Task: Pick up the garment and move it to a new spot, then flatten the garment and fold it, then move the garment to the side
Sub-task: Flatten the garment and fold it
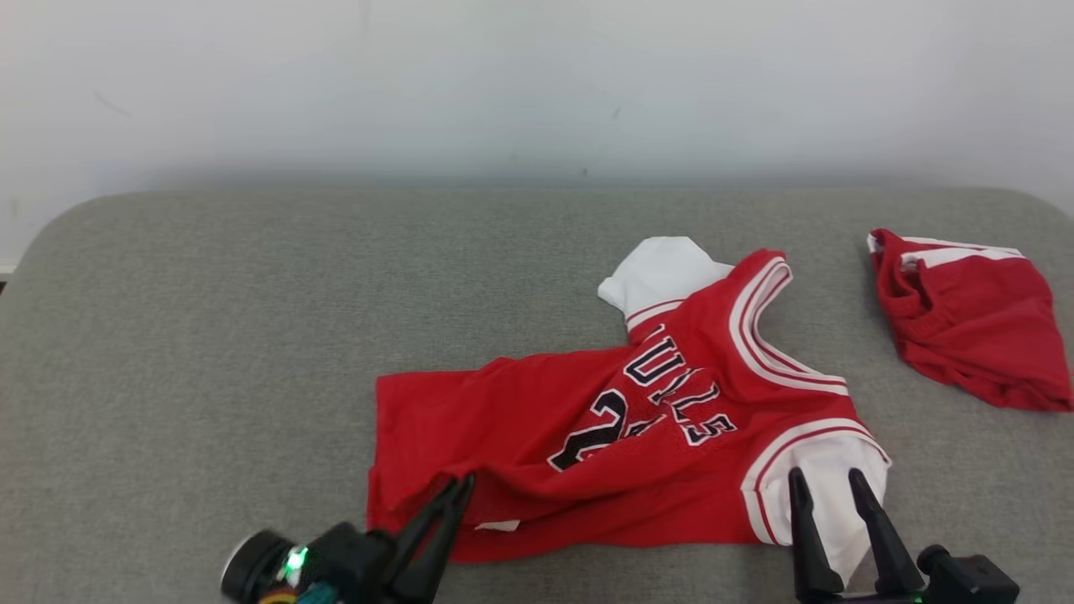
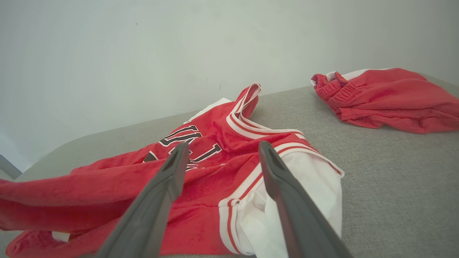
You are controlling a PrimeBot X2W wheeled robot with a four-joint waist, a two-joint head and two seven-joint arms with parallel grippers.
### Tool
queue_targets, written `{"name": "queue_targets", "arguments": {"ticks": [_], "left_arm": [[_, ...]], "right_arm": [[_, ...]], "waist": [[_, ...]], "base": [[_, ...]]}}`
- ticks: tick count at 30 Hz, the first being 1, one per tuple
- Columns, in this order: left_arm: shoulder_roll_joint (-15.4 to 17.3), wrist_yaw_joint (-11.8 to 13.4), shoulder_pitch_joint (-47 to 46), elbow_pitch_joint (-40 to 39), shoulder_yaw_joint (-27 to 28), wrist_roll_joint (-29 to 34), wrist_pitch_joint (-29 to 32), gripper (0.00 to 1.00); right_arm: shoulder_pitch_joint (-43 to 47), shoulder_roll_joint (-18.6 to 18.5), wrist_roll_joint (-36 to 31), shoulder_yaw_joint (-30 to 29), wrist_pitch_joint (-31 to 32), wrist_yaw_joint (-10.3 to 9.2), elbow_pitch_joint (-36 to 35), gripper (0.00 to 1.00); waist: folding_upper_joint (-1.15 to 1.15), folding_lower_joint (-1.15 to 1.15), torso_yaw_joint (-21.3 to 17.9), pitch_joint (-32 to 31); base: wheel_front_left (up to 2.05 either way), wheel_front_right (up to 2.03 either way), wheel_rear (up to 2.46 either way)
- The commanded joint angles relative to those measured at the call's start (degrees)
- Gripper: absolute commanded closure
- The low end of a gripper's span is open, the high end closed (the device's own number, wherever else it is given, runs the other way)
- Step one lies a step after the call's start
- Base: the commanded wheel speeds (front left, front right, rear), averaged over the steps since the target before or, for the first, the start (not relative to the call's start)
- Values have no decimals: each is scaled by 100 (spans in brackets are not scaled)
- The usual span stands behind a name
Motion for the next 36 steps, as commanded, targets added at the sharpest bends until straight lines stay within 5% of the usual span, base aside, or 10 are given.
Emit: {"name": "queue_targets", "arguments": {"ticks": [1, 13, 24, 26, 27, 36], "left_arm": [[-61, -40, -242, 284, 1, 44, -66, 100], [-349, -347, -2068, 3229, 103, -42, -1125, 100], [-553, -438, -3292, 5359, -218, -191, -1724, 100], [-609, -441, -3420, 5637, -293, -156, -1760, 26], [-652, -442, -3453, 5717, -329, -154, -1775, 0], [-725, -382, -2838, 4726, 218, -85, -1776, 0]], "right_arm": [[-65, -3, -52, 35, -25, 7, 22, 0], [-405, 0, -94, 72, -25, 7, 72, 0], [-453, -2, -121, 118, -25, 7, 181, 0], [-447, -1, -126, 146, -25, 7, 204, 0], [-437, -1, -126, 145, -25, 7, 216, 0], [-250, -3, -51, 34, -25, 7, 182, 0]], "waist": [[0, 1, -129, 69], [0, 1, -820, 499], [0, 1, -926, 551], [0, 1, -888, 520], [0, 1, -868, 501], [0, 1, -594, 336]], "base": [[0, 0, 0], [0, 0, 0], [0, 0, 0], [0, 0, 0], [0, 0, 0], [0, 0, 0]]}}
